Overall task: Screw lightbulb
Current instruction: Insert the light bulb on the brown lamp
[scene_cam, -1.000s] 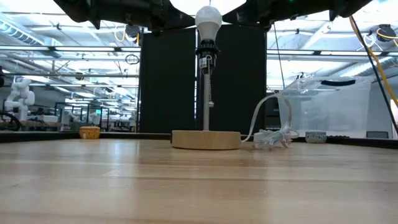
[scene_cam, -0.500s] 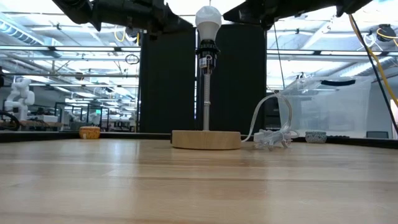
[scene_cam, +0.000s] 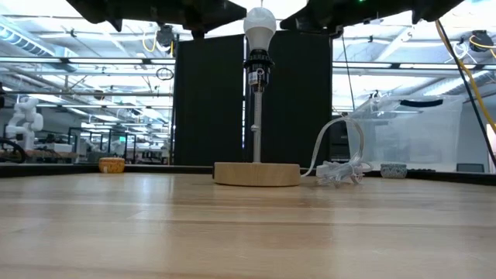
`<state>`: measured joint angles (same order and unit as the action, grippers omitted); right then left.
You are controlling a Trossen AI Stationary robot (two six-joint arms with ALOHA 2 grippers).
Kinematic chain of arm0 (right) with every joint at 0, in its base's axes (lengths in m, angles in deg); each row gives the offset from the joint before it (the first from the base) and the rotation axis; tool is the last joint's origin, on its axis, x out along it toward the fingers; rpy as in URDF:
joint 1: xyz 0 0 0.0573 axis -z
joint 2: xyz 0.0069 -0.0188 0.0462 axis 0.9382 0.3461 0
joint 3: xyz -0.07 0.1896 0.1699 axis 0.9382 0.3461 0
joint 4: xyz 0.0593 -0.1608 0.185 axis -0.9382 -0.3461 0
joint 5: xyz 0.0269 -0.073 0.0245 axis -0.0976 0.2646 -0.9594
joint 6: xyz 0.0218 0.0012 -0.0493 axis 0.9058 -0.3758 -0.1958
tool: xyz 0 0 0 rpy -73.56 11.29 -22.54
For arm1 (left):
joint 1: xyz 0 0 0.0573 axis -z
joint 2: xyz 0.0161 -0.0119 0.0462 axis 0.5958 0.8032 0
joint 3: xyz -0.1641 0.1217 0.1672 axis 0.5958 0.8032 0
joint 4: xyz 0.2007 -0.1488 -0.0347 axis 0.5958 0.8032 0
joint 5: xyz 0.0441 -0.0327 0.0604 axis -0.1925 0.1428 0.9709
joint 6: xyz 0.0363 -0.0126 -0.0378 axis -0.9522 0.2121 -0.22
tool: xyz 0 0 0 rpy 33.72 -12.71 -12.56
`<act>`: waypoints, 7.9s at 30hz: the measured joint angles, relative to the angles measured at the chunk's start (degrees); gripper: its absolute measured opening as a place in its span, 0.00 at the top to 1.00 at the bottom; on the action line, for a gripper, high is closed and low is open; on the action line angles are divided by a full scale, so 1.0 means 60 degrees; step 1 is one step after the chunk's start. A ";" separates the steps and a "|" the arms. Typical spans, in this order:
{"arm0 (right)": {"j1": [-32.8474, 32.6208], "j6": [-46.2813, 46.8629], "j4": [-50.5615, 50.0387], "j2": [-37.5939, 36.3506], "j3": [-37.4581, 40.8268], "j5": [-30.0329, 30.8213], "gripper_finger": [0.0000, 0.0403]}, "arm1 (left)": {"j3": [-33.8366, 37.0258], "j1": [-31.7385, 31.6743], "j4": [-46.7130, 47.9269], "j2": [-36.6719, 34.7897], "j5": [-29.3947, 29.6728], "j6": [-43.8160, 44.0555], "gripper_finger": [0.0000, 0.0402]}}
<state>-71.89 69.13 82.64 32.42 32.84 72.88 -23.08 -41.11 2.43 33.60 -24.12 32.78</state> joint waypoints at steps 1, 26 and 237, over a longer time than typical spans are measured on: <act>0.0023 0.0004 0.0000 0.0000 0.0000 -0.0163 1.00 | 0.0000 0.0016 -0.0038 0.0039 0.0000 0.0002 1.00; -0.0248 0.0025 0.0131 0.0848 -0.0051 -0.1747 1.00 | 0.0000 -0.0935 0.0528 0.0262 0.0547 0.0513 1.00; -0.0312 -0.1129 -0.0889 0.0733 -0.0987 0.1479 1.00 | -0.1407 -0.1161 0.2675 0.0526 0.0796 -0.0738 1.00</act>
<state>-73.76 62.35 77.31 36.82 26.92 81.75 -31.53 -48.08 18.48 36.75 -19.34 28.35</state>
